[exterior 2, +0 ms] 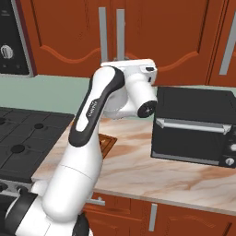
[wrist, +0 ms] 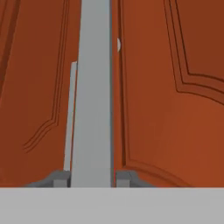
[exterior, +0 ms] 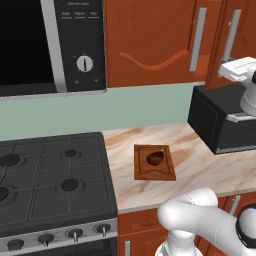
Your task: Open the cabinet, retrieve the rolling pin, and place it next to the meat on the cutting board to prepare for tenderizing.
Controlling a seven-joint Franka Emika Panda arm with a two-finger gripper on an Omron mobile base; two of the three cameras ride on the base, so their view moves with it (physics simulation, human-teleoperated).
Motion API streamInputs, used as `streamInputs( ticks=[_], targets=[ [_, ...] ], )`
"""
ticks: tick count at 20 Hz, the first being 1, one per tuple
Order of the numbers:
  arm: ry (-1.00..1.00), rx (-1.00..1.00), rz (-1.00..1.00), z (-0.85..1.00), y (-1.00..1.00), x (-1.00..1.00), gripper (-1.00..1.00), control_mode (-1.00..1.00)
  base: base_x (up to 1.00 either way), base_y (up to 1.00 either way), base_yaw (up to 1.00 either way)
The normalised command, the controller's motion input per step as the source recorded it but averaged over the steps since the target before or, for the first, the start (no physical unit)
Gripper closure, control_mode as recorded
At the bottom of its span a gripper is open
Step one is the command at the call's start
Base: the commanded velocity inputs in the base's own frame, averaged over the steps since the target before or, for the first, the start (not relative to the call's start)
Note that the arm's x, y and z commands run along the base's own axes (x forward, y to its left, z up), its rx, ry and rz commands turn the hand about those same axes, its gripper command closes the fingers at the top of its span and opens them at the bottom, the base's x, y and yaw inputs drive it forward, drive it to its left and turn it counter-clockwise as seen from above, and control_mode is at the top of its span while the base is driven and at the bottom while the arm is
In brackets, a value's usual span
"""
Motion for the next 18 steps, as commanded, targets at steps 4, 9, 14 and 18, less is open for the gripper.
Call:
streamInputs(
  ticks=[4, 9, 14, 18],
  targets=[
    [0.00, 0.00, 0.23, 0.02, -0.74, -0.38, 1.00, -1.00, 0.00, 0.00, 0.00],
    [0.00, 0.00, 0.22, 0.02, -0.79, -0.47, 1.00, -1.00, 0.00, 0.00, 0.00],
    [0.00, 0.00, 0.20, 0.00, -0.77, -0.49, 1.00, -1.00, 0.00, 0.00, 0.00],
    [-0.01, -0.01, 0.13, -0.01, -0.38, -0.50, -1.00, -1.00, 0.00, 0.00, 0.00]
  ],
)
